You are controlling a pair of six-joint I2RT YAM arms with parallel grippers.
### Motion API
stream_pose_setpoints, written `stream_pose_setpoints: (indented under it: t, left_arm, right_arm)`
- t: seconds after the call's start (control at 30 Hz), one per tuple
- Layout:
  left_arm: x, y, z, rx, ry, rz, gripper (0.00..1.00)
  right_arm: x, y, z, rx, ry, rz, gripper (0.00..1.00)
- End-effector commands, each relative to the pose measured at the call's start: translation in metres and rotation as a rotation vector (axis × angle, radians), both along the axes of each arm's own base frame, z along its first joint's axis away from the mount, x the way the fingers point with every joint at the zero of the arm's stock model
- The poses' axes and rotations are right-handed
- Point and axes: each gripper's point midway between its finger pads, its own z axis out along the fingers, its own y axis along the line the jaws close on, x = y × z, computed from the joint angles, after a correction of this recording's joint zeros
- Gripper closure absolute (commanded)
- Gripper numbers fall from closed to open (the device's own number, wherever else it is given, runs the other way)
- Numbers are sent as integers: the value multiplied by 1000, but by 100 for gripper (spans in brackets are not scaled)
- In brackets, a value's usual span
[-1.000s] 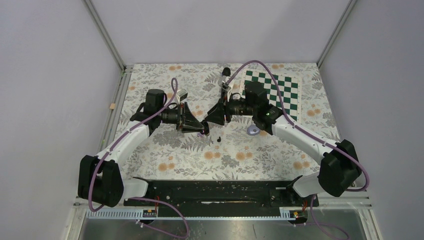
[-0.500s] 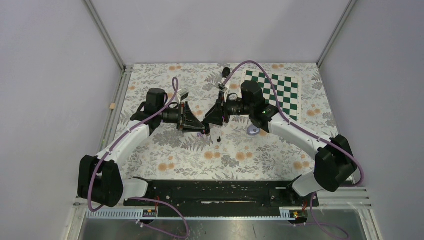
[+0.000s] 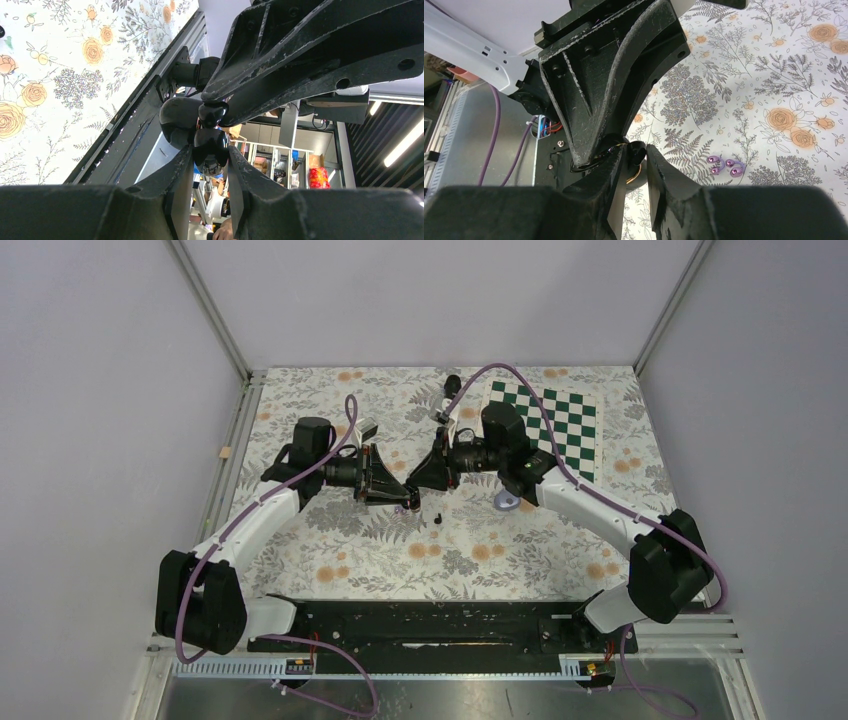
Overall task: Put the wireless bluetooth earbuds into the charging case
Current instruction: Pick up the right earbud from the right side groove of the charging case.
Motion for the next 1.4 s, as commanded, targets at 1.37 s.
stream_pose_setpoints:
  t: [1.37]
  left_arm:
    - [-3,-5,20,-51,-127,-110,100]
  right_arm:
    - [-17,-16,50,338,-167,184,100]
